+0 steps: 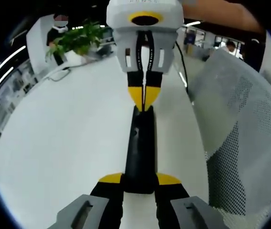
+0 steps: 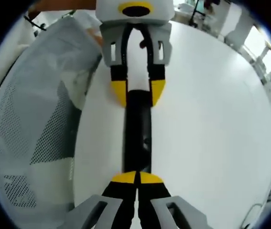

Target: Press the specified remote control buttons in sequence, fully releasing each button before pressing the next.

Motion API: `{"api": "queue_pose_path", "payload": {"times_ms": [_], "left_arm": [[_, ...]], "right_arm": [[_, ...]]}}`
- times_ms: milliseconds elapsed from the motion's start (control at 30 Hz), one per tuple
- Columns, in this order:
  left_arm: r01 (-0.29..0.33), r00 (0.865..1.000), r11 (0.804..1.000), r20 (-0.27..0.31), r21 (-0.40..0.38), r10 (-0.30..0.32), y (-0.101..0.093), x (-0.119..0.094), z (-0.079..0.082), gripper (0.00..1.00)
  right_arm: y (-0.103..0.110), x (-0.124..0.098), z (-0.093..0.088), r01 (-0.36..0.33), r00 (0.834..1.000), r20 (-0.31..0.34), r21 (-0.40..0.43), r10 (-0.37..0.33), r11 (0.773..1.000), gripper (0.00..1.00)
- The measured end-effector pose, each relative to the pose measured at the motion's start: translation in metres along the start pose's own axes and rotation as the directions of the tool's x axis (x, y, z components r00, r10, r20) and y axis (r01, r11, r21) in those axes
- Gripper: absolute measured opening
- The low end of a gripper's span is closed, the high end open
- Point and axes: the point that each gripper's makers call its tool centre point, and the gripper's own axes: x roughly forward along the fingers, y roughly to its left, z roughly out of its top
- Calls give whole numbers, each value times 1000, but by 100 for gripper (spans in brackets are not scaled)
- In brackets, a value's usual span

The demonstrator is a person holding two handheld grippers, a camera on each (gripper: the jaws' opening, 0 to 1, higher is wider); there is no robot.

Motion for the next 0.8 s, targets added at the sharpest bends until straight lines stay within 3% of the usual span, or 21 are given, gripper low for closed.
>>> {"api": "queue_pose_path", "payload": {"times_ms": [800], "left_arm": [[2,1000,1000,13,2,-2,-2,0,0,24]], "right_arm": [[1,3,-1,-8,999,-40,-38,7,999,0]]}}
